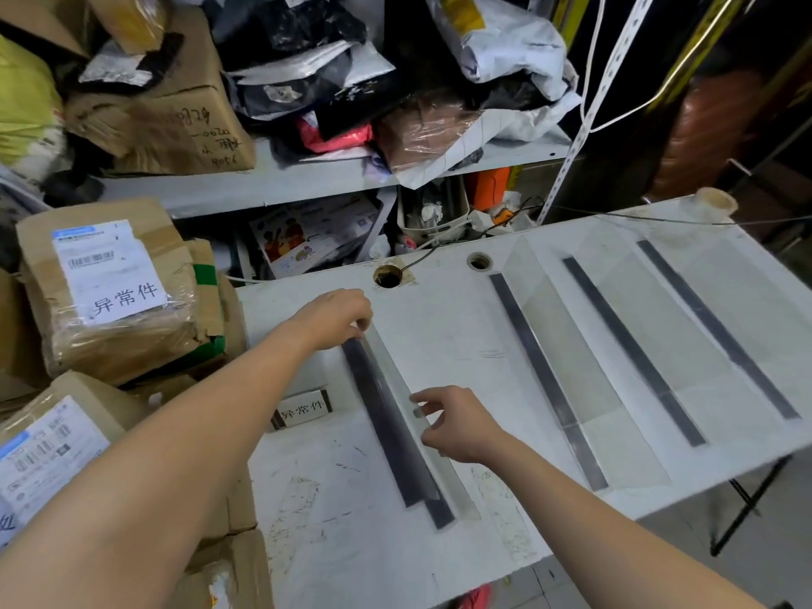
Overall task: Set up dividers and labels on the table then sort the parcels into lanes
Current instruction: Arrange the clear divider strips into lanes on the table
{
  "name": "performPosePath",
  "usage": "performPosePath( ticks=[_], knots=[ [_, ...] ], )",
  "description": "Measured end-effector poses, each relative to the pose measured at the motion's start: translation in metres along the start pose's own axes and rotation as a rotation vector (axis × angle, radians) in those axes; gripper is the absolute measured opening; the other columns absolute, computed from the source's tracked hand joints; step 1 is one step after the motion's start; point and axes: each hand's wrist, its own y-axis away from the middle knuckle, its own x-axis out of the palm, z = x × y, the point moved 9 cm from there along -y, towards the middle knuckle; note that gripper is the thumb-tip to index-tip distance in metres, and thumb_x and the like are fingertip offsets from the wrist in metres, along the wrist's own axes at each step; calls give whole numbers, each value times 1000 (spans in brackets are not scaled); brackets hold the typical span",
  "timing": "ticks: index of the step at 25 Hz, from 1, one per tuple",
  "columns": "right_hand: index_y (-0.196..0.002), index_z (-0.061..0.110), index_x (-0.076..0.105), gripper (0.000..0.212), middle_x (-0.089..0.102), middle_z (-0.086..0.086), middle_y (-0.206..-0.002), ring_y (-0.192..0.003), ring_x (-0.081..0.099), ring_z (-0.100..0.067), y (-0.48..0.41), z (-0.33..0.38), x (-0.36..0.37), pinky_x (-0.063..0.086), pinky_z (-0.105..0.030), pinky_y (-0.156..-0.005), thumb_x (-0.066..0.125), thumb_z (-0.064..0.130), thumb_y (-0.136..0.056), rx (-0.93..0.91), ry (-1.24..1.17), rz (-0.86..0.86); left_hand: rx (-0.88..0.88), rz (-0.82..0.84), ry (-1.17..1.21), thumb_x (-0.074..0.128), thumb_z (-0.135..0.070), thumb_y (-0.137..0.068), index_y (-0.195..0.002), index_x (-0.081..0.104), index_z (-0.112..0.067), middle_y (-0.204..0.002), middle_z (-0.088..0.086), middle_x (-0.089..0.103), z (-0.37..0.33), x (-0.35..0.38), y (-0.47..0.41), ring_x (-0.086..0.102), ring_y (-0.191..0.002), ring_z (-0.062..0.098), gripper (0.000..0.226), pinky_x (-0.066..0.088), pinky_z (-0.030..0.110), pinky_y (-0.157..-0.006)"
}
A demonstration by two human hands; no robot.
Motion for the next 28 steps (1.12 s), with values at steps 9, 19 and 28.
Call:
performPosePath(
  ticks=[9, 19, 28],
  knots=[
    [-133, 24, 67, 61, 72, 11, -114, -67, 70, -7, 25, -31, -29, 50, -15, -59, 61, 0, -78, 19, -95, -71, -15, -34, 30, 73, -19, -92, -96, 69, -16, -104, -2, 59, -8, -24, -36, 56, -99, 18, 6, 48, 34, -87],
    [-126, 28, 71, 56, 72, 10, -115, -78, 74, -14, 60, -76, -59, 46, -9, -56, 61, 0, -79, 44, -158, -126, 50, -64, -8, 76, -14, -90, -91, 70, -9, -93, 0, 56, -45, -29, -107, 54, -87, 21, 7, 43, 33, -73],
    [-128, 30, 70, 59, 73, 11, -116, -77, 74, -11, 67, -95, -50, 45, -9, -54, 63, 1, -77, 84, -167, -156, 127, 3, -39, 80, -14, -85, -87, 69, -16, -94, -4, 55, -66, -5, -142, 58, -94, 23, 11, 52, 45, -85]
  ],
)
